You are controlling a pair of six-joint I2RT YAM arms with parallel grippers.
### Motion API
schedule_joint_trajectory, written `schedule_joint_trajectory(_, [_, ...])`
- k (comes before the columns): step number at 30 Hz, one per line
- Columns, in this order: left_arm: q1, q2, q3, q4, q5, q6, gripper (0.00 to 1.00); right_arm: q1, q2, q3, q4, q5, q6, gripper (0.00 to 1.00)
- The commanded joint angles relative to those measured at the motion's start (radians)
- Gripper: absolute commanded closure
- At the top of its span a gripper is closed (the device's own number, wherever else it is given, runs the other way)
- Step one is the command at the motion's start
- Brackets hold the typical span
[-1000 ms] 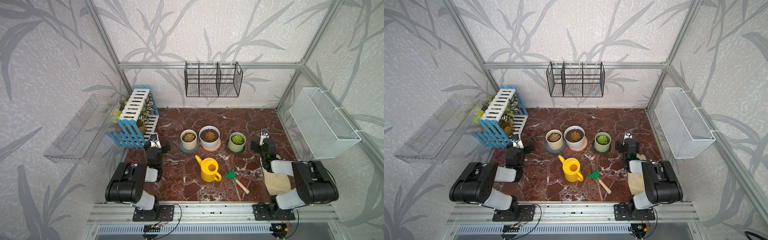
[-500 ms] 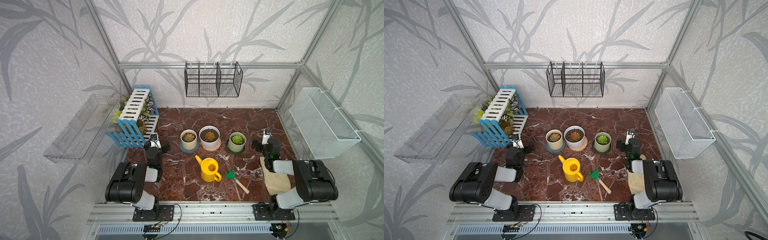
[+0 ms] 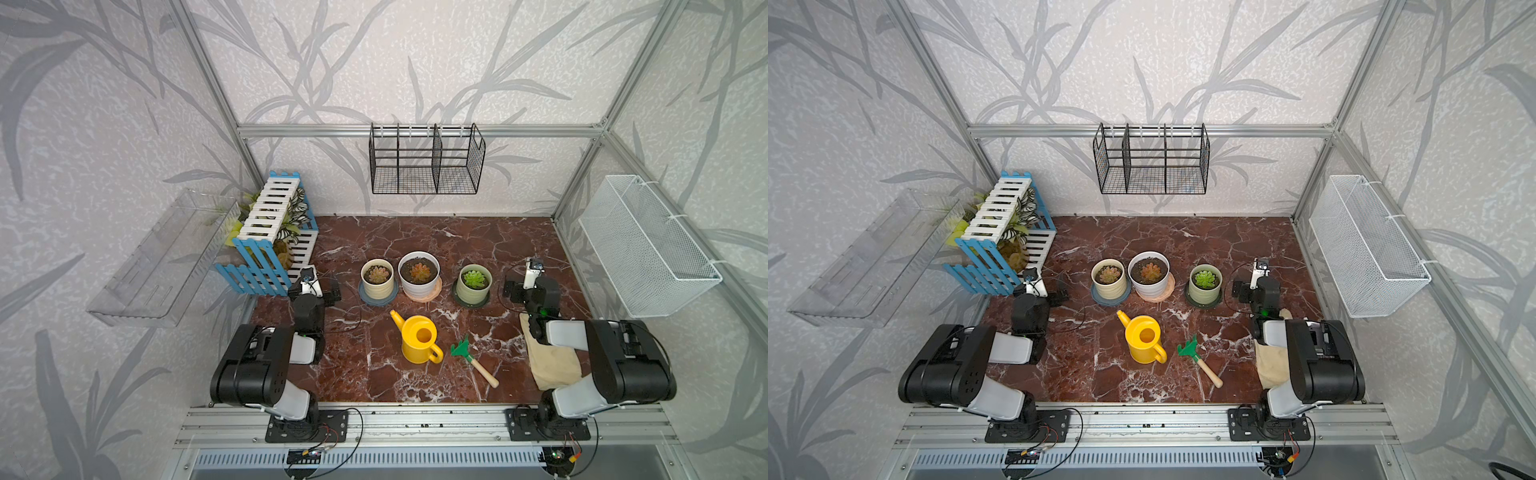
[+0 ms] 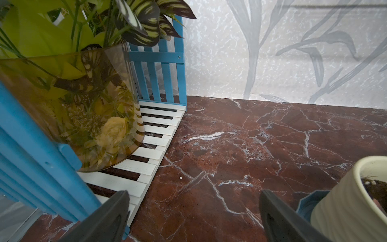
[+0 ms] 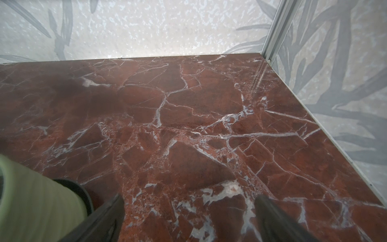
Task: Water the succulent around the soil edge
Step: Reset both arms
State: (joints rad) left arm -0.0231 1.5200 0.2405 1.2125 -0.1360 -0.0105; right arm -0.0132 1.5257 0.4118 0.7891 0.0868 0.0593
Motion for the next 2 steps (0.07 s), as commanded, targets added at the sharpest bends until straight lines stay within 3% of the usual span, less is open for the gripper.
schedule_joint_trajectory(1, [0.0,0.002,-0.002,0.025,0.007,0.011,0.0,0.002,0.007,-0.004,0.029,-0.006,0.008,0.01])
schedule_joint_trajectory(2, [0.0,0.002,-0.003,0.025,0.006,0.011,0.0,0.008,0.008,-0.004,0.03,-0.004,-0.001,0.01])
